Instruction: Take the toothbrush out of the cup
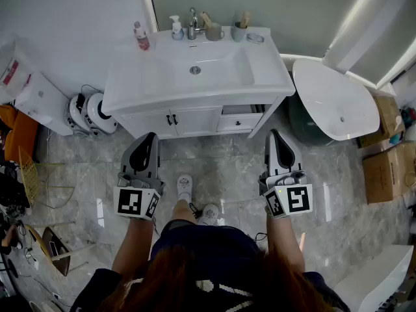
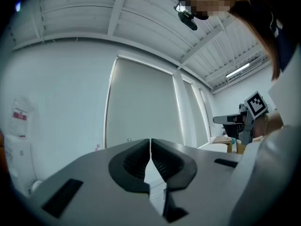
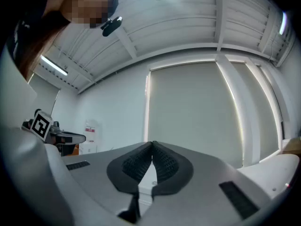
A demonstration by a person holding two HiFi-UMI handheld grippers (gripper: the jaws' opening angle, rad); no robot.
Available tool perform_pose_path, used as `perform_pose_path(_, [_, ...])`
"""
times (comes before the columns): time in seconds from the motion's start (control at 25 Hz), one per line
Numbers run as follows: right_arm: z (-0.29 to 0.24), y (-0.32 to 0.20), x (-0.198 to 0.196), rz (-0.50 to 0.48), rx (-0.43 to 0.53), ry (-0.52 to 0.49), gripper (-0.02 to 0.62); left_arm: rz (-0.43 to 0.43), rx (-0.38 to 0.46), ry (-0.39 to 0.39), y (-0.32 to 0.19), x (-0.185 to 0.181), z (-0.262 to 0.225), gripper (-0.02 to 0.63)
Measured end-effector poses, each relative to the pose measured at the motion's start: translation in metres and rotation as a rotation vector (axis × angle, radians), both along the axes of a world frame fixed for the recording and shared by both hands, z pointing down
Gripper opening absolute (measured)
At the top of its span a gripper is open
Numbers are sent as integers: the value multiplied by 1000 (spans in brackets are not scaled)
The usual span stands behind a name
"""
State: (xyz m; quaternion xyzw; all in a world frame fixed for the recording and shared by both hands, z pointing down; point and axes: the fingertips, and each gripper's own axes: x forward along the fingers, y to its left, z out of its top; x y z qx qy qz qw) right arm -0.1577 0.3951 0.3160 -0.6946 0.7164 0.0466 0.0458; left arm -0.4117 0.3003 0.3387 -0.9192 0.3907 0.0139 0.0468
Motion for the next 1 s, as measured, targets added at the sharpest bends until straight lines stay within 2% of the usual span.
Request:
perform_pose_path(0.56, [-5, -9, -3, 27, 25, -37, 15, 11, 19, 9, -19, -5, -9, 26])
perform_pose_path(0.8, [-6, -34, 5, 68, 29, -40, 14, 13, 8, -12, -61, 8, -3, 26])
perform_pose_path(1.0, [-10, -77, 8, 98, 24, -32, 15, 47, 4, -2, -115, 22, -7, 26])
